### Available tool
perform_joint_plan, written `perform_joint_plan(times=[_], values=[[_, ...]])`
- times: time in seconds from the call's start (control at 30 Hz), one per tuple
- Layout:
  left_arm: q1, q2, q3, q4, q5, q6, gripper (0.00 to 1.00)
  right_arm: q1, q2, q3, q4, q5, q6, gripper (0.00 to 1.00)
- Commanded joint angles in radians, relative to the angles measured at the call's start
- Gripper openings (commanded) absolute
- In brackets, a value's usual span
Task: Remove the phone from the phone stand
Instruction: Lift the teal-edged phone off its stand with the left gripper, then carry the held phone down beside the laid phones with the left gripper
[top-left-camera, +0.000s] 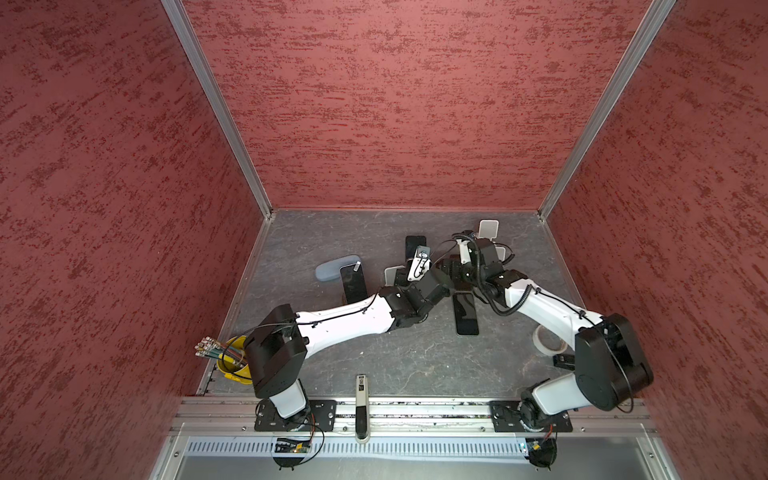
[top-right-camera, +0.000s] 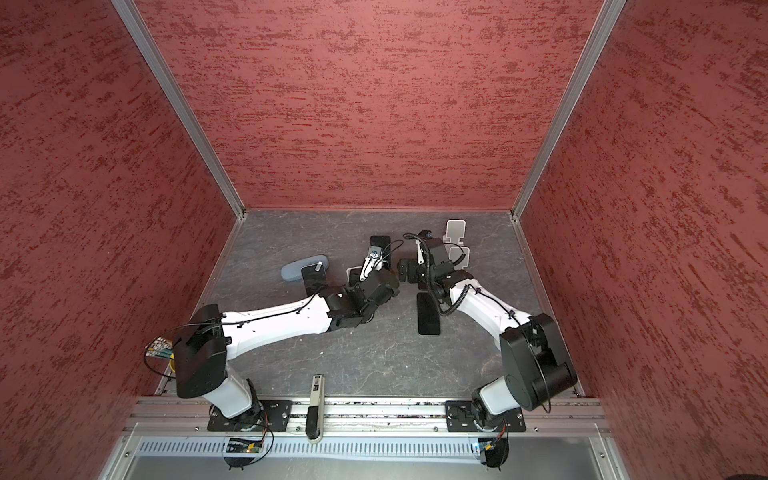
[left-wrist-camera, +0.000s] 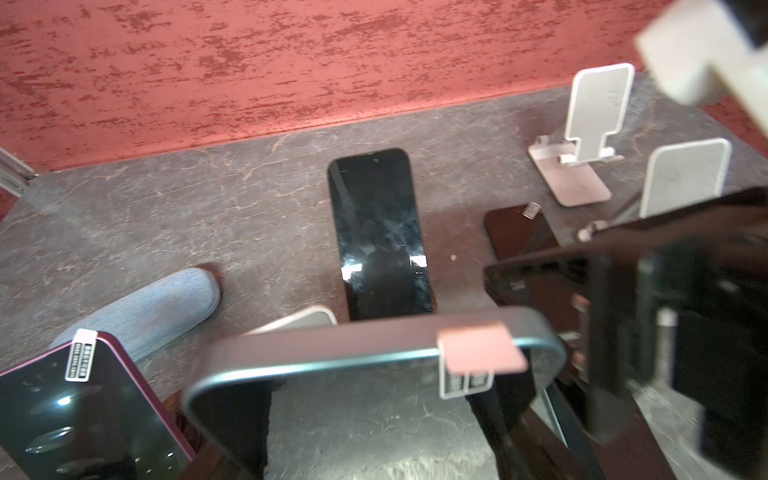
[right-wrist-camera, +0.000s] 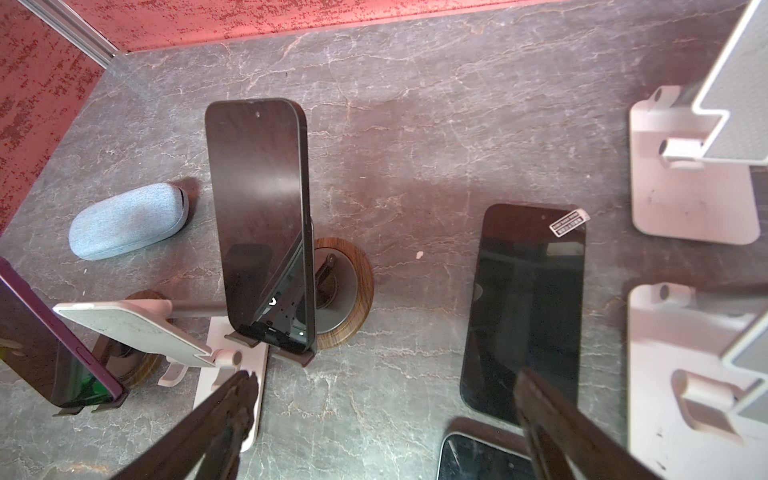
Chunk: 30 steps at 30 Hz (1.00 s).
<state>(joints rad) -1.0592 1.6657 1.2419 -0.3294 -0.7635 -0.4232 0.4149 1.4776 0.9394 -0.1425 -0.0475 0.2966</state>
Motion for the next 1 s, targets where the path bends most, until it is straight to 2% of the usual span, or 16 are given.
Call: perform_joint_plan(times=[0.0,0.5,0.83,0.97], values=[[-0.021,-0.035,0.019,-0.021,0.034,-0.027,0.6,0.009,-0.063,-0.005,0.018,0.026,0.016,0.99],[-0.048,0.051,0.046,-0.078,0.281,-0.175,0.61,0.009,-0.154,0.001,0.01,0.072,0.021,0.99],[-0.001,0.139,0.083,-0.105,0.473,-0.264,0.62,0.009,-0.204,-0.008,-0.004,0.167,-0.002,0.99],[0.014,0.162,0.101,-0.118,0.509,-0.298,0.62,0.009,-0.23,-0.029,0.012,0.184,-0.005,0.99]])
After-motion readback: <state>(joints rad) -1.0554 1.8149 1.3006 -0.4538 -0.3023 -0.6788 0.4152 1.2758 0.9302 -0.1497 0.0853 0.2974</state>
